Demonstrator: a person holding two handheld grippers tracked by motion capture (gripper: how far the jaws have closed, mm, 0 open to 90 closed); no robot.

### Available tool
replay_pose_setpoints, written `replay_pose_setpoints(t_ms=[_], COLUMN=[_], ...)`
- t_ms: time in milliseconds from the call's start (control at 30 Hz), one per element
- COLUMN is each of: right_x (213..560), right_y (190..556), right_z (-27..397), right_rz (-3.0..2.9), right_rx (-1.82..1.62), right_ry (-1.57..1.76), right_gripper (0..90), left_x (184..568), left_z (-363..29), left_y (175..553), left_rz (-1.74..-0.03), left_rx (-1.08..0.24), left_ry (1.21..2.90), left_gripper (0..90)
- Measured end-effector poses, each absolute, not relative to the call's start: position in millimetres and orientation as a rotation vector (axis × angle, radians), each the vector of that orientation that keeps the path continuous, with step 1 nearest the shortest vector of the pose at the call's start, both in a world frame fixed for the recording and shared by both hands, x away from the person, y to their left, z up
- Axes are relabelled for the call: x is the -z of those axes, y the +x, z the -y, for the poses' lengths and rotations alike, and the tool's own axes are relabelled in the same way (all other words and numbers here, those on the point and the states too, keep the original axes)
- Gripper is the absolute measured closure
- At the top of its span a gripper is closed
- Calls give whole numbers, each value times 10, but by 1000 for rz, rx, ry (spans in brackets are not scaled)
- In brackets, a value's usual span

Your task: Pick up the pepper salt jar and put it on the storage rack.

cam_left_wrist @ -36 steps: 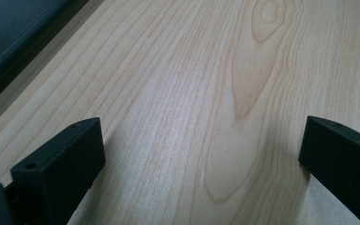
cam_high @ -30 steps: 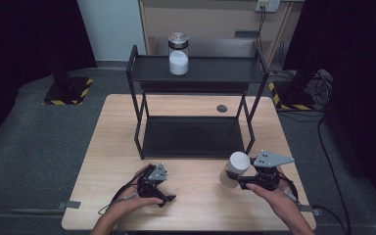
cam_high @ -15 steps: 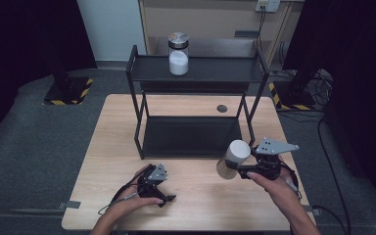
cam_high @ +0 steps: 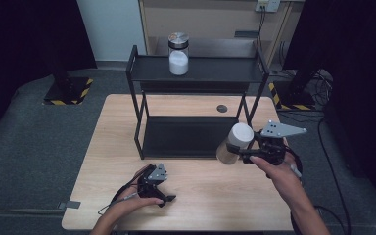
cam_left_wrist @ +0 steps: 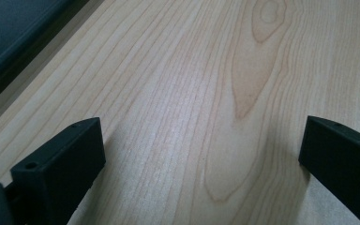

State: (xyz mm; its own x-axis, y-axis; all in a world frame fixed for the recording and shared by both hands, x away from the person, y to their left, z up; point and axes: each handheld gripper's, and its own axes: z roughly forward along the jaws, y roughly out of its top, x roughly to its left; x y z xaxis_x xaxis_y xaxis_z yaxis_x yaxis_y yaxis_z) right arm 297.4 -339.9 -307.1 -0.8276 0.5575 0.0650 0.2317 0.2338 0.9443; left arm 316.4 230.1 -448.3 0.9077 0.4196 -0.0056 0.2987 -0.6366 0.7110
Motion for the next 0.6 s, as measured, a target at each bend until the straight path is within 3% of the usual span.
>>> replay_pose_setpoints(t_ms=[600], right_x=[2678], right_y=[3166], right_z=[3367], right_rz=[-2213], right_rx=[-1618], right_ry=[720], right_gripper=[365], left_x=[4488], left_z=[-2301], left_y=[3159], left_rz=[-515], left_rx=[-204], left_ry=[2299], left_gripper=[0])
